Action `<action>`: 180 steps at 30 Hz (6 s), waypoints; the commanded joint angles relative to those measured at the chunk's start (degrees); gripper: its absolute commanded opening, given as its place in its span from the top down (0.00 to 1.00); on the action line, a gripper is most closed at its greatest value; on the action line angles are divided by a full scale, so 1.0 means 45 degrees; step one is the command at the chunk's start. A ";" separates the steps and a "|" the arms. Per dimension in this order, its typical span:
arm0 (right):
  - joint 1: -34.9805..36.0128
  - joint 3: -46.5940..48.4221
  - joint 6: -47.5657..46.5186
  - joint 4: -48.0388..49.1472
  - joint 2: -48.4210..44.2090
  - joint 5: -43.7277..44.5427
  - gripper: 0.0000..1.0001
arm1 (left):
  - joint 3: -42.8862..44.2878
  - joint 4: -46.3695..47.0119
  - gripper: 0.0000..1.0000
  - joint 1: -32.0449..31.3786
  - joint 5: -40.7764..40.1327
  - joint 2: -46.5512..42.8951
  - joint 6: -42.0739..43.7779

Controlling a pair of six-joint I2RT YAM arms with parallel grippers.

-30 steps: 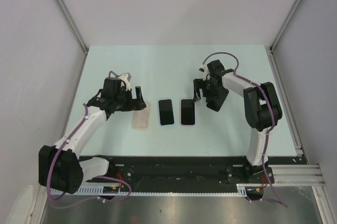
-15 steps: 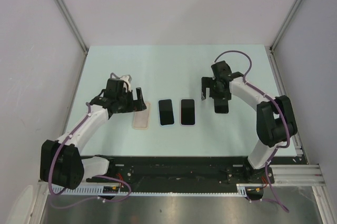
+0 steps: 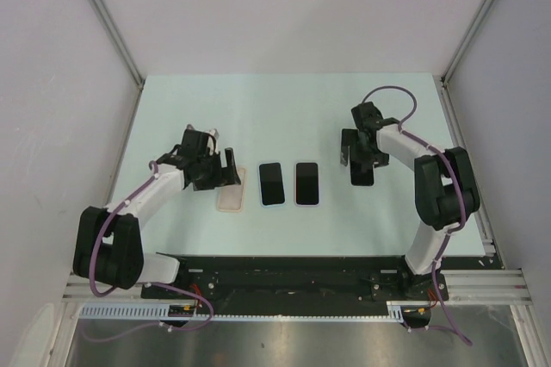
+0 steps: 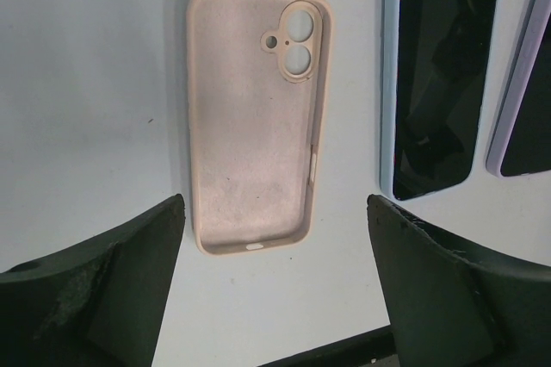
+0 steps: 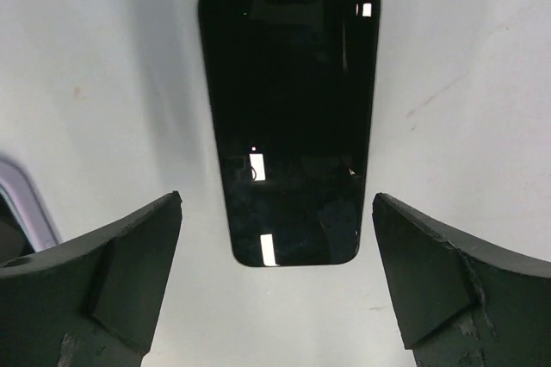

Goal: Put the phone into the phone case

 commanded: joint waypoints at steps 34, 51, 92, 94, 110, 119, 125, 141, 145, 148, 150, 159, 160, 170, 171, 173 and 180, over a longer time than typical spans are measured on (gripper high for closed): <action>-0.0763 0.0212 -0.0413 0.0822 0.1253 -0.1050 0.30 | 0.1034 -0.1022 0.25 0.0215 -0.1188 0.2110 -0.0019; 0.0193 -0.0315 -0.0315 0.0314 -0.0582 -0.1598 0.41 | 0.0703 -0.0769 0.64 0.0195 0.0138 0.2618 0.0022; 0.8650 -0.0432 0.7087 0.9082 0.0508 -0.1948 0.49 | -0.2969 0.3314 1.00 0.2969 0.4027 0.0547 -0.3475; 0.8710 -0.0452 0.7068 0.9181 0.0626 -0.1949 0.49 | -0.3281 0.3372 1.00 0.2969 0.4066 0.0509 -0.3494; 0.8788 -0.0432 0.6989 0.9805 0.1349 -0.1969 0.49 | -0.5118 0.3939 0.99 0.2266 0.4086 -0.1444 -0.4452; 0.8827 -0.0393 0.7068 1.0333 0.1739 -0.2298 0.50 | -0.5372 0.4135 0.99 0.1934 0.4437 -0.1444 -0.4589; 0.8827 -0.0374 0.6522 0.9906 0.1955 -0.1641 0.50 | -0.4456 0.2906 0.94 0.1914 0.3521 -0.2186 -0.3887; 0.9901 0.0641 0.5017 0.6332 0.1915 0.0062 0.41 | -0.1505 0.0111 0.09 0.2773 -0.0934 -0.2443 -0.2909; 1.0096 0.0681 0.5173 0.6096 0.2013 0.0549 0.39 | -0.1446 0.0091 0.09 0.3473 -0.0486 -0.1992 -0.2870; 1.0116 0.0701 0.5387 0.5979 0.2072 0.0745 0.34 | -0.1524 0.0267 0.10 0.3691 -0.0251 -0.1972 -0.2753; 1.0116 0.0739 0.5427 0.5920 0.2033 0.0882 0.32 | -0.1602 0.0384 0.10 0.3750 -0.0095 -0.2011 -0.2733; 1.0194 0.1110 0.5485 0.5178 0.2033 0.1449 0.27 | -0.1797 0.0891 0.12 0.3750 0.0764 -0.2089 -0.2557; 1.0213 0.1130 0.5563 0.5158 0.2052 0.1488 0.27 | -0.1836 0.0931 0.12 0.3770 0.0959 -0.2109 -0.2557; 1.0583 0.1247 0.5954 0.4825 0.2403 0.1450 0.30 | -0.1876 0.0366 0.12 0.3750 0.0280 -0.2518 -0.2519; 1.0720 0.1247 0.5819 0.4942 0.2404 0.1217 0.30 | -0.1857 0.0307 0.12 0.3770 0.0180 -0.2558 -0.2537; 1.1187 0.1247 0.5623 0.5079 0.2501 0.1020 0.32 | -0.1818 0.0151 0.13 0.3770 0.0004 -0.2617 -0.2576; 1.1893 0.1247 0.5993 0.3928 0.2346 0.1449 0.32 | -0.2207 0.0657 0.17 0.3770 0.1212 -0.3162 -0.2381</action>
